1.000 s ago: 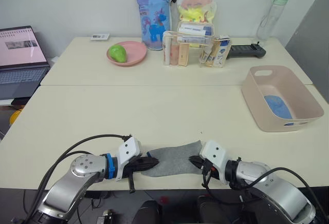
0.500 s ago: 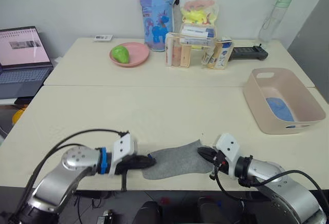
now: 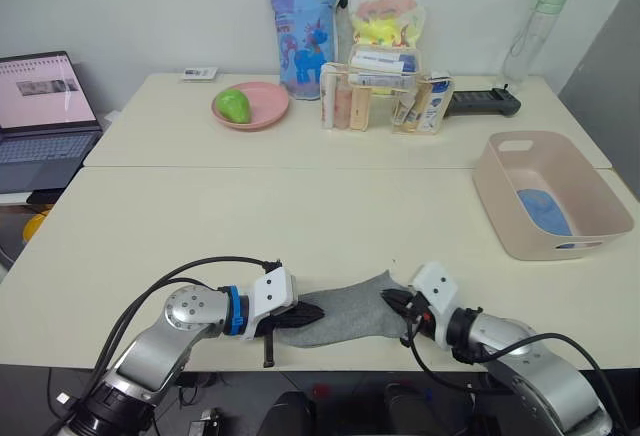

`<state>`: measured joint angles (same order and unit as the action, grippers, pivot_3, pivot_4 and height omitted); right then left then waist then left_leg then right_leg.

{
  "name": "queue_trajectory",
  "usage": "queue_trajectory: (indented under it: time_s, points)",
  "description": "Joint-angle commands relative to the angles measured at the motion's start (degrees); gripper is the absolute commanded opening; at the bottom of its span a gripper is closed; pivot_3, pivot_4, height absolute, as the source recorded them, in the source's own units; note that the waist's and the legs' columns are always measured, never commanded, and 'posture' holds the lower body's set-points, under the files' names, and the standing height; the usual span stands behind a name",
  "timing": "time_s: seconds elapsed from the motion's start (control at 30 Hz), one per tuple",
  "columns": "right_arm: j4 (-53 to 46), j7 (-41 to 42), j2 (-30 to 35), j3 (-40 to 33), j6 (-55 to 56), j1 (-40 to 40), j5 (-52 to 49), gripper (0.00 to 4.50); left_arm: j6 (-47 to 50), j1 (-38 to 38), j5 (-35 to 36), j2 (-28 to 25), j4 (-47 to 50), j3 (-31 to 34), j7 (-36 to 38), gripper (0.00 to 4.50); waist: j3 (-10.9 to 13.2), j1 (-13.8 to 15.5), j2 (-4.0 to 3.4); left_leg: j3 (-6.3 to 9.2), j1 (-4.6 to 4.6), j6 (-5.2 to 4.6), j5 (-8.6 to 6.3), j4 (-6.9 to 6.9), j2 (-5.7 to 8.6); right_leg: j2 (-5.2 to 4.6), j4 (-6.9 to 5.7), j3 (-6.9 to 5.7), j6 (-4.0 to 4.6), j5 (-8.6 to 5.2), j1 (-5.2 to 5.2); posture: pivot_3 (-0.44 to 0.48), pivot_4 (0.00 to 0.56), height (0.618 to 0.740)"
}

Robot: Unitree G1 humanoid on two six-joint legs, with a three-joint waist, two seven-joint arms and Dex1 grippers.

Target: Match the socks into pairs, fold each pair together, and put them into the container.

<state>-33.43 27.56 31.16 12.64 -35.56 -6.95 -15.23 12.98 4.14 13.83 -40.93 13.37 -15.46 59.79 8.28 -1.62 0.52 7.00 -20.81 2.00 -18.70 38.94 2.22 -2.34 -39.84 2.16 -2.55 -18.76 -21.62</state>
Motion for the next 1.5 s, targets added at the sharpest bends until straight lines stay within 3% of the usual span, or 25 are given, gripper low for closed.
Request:
queue_trajectory:
  time_s: [0.03, 0.07, 0.17, 0.33, 0.47, 0.63, 0.7, 0.9, 1.03, 1.4, 1.5]
  points:
    - [-1.2, 1.4, 1.1, -2.7, 3.5, -2.3, 0.2, 0.02, -1.0, -0.1, -0.6, 0.4, -1.4, 0.1, 0.6, 0.0, 0.0, 0.0, 0.0, 0.0, 0.0, 0.0, 0.0, 0.0, 0.0, 0.0, 0.0, -0.01, -0.01, -0.01, 0.01, 0.0, 0.15, 0.703]
    - [-3.6, 1.6, -0.7, -5.6, 2.8, -3.5, -4.4, 0.02, -1.7, -0.1, -0.4, 0.6, -1.4, 0.1, 0.8, 0.0, 0.0, 0.0, 0.0, 0.01, 0.0, 0.0, 0.0, 0.0, -0.01, 0.01, 0.0, -0.01, -0.01, -0.01, 0.01, 0.0, 0.15, 0.703]
    - [-8.1, 1.1, -4.0, -12.1, -0.3, -6.1, -13.3, 0.59, -2.9, -0.2, -0.5, 0.8, -1.5, 0.0, 1.6, 0.0, 0.0, 0.0, -0.04, 0.04, -0.01, 0.0, 0.0, 0.0, -0.03, 0.01, -0.02, -0.03, -0.01, -0.01, 0.0, 0.0, 0.15, 0.703]
    - [-6.5, -1.4, -4.2, -13.5, -2.6, -6.5, -12.2, 2.3, -3.9, -0.6, -0.5, 1.0, -1.9, -0.2, 1.9, 0.0, 0.0, 0.0, -0.05, 0.03, 0.02, -0.01, 0.0, 0.0, -0.01, 0.0, -0.02, 0.0, -0.01, -0.01, 0.04, 0.0, 0.15, 0.703]
    - [-3.5, -3.1, -3.7, -7.9, -3.8, -4.9, -7.7, 3.67, -5.4, -1.1, -0.7, 1.3, -2.2, -0.2, 1.9, 0.0, 0.1, -0.1, -0.08, 0.04, 0.01, -0.01, 0.0, 0.0, -0.01, 0.02, -0.03, -0.02, -0.01, -0.01, 0.0, 0.0, 0.15, 0.703]
    - [-1.6, -3.9, -3.0, -3.5, -3.0, -4.2, -3.2, 3.67, -5.9, -1.4, -0.6, 1.7, -2.1, 0.6, 1.4, 0.0, 0.0, -0.1, -0.08, 0.03, 0.02, 0.0, 0.0, -0.01, -0.01, 0.01, -0.02, 0.0, -0.01, -0.01, 0.01, 0.0, 0.15, 0.703]
    - [-2.8, -3.1, -1.1, -0.9, -0.3, -4.1, 0.3, 3.28, -6.3, -1.5, -0.3, 1.8, -1.8, 1.2, 1.2, 0.0, 0.0, -0.1, -0.08, 0.03, 0.04, 0.0, 0.0, -0.01, -0.01, 0.02, -0.02, 0.0, -0.01, -0.01, 0.02, 0.0, 0.15, 0.703]
    - [-4.3, -1.8, 1.0, 0.4, 4.6, -4.2, 3.9, 1.42, -8.6, -0.1, -0.8, 1.9, -2.3, 1.7, 1.0, 0.0, 0.1, -0.1, -0.08, 0.06, 0.01, 0.0, 0.0, -0.01, -0.02, 0.03, -0.02, -0.05, -0.03, -0.02, 0.0, 0.0, 0.15, 0.703]
    - [-4.0, -2.6, -0.7, -5.0, 3.2, -5.6, 1.0, 0.05, -5.1, 3.1, 1.8, 3.4, -1.3, 2.1, 0.8, 0.0, 0.1, 0.0, -0.05, 0.06, 0.0, 0.0, 0.0, -0.01, 0.0, 0.02, -0.02, -0.03, -0.03, -0.02, 0.02, 0.0, 0.15, 0.703]
    - [-6.1, -1.5, -1.0, -19.6, -3.1, -7.3, -7.2, 0.05, -2.3, 12.0, 0.4, 10.4, -5.2, -2.2, 1.4, 0.0, 0.1, 0.0, -0.05, 0.05, -0.01, 0.01, 0.0, 0.0, 0.01, 0.03, -0.02, -0.04, -0.03, -0.02, 0.03, 0.0, 0.15, 0.703]
    - [-10.8, -0.6, -0.6, -22.9, -8.3, -6.5, -14.2, 0.05, -3.4, 14.2, -2.1, 12.5, -8.8, -5.2, 1.6, 0.0, 0.1, -0.1, -0.09, 0.05, -0.01, 0.01, 0.01, 0.0, 0.01, 0.04, -0.03, -0.02, -0.03, -0.02, 0.03, 0.0, 0.15, 0.703]
